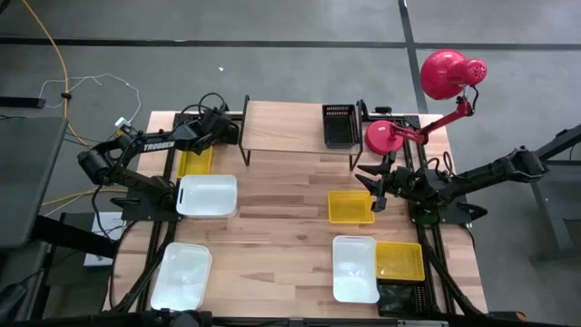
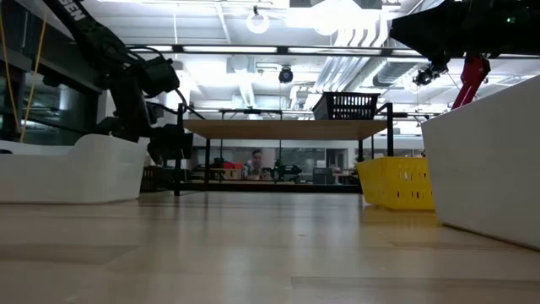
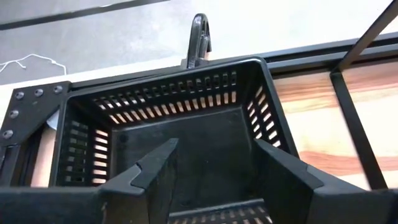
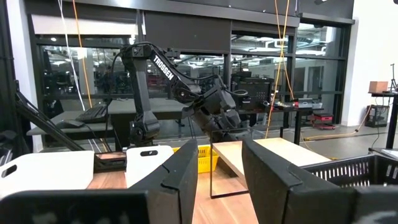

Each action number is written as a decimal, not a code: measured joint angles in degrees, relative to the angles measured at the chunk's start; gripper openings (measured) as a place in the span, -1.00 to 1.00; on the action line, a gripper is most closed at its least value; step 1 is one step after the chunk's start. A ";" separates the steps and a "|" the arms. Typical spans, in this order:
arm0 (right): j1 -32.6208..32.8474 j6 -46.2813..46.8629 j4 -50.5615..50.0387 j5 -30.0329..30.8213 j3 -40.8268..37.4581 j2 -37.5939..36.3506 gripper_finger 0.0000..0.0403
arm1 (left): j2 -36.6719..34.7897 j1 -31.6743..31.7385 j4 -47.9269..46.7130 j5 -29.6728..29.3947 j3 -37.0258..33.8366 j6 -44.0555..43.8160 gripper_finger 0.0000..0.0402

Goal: Stack baskets on shelf by color
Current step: Stack the top black bin on the other black bin on the shelf

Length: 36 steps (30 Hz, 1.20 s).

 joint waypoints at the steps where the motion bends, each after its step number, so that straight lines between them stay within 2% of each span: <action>1: 0.00 -0.03 0.00 0.00 0.00 0.00 -0.43 | 0.00 -0.02 0.02 0.07 0.00 -0.10 -0.05; 6: 0.00 -0.13 0.00 -0.01 0.00 0.00 -0.43 | 0.00 -0.82 2.92 5.95 0.00 -0.96 -0.05; 14: 0.00 -0.07 -0.02 -0.02 0.02 0.00 -0.43 | 0.00 -1.14 6.61 8.68 -0.02 -1.43 -0.05; 26: 0.00 0.90 -0.05 -0.02 0.02 0.00 -0.43 | 0.25 -1.18 6.84 10.12 -0.02 -1.61 -0.05; 36: 0.00 1.27 -0.45 -0.04 0.02 0.00 -0.43 | 5.55 -1.47 9.01 9.75 -0.04 -0.95 -0.05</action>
